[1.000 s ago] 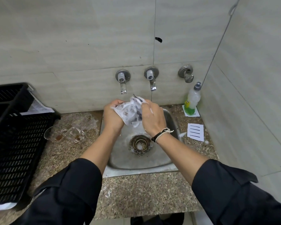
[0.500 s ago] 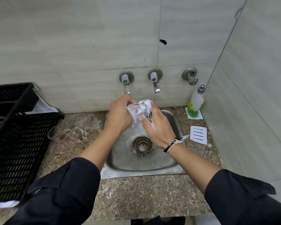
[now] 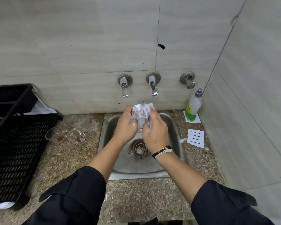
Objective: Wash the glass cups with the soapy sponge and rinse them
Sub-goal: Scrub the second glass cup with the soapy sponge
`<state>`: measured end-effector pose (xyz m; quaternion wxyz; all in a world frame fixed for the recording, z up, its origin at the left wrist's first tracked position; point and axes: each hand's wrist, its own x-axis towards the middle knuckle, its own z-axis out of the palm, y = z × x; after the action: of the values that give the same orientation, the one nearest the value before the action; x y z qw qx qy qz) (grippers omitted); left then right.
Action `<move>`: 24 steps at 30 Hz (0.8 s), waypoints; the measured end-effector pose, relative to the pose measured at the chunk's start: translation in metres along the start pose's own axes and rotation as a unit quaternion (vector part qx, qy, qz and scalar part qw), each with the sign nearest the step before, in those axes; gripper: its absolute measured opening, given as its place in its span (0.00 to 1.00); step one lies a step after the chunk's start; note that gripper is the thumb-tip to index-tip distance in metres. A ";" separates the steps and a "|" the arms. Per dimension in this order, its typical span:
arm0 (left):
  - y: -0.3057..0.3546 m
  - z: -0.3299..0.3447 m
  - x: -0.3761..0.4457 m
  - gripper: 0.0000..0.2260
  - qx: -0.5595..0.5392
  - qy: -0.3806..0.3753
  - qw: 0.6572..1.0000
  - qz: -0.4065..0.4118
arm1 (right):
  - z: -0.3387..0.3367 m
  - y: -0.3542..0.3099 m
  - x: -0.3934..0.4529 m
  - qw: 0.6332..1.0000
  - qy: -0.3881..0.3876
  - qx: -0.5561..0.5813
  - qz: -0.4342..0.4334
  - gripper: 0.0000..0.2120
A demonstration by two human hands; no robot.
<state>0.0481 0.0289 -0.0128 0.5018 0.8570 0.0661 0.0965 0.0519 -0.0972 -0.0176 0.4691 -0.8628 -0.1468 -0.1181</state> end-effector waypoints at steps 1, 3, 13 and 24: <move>0.000 -0.001 0.002 0.11 0.071 -0.006 0.996 0.059 | 0.001 0.000 -0.001 0.997 -0.024 -0.063 -0.044 0.31; 0.001 -0.002 0.008 0.06 0.180 -0.013 0.969 0.168 | 0.003 0.004 -0.001 0.975 -0.060 -0.163 -0.135 0.34; 0.005 0.012 0.004 0.08 0.172 0.039 0.977 0.120 | 0.006 0.009 0.008 0.982 -0.014 -0.153 -0.110 0.31; -0.002 0.020 0.000 0.20 -0.077 0.046 0.995 0.037 | -0.008 0.004 0.019 0.999 0.019 -0.035 -0.025 0.28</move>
<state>0.0525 0.0126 -0.0239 0.5585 0.8126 0.0498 0.1592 0.0706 -0.1036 -0.0102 0.4379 -0.8726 -0.1549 -0.1508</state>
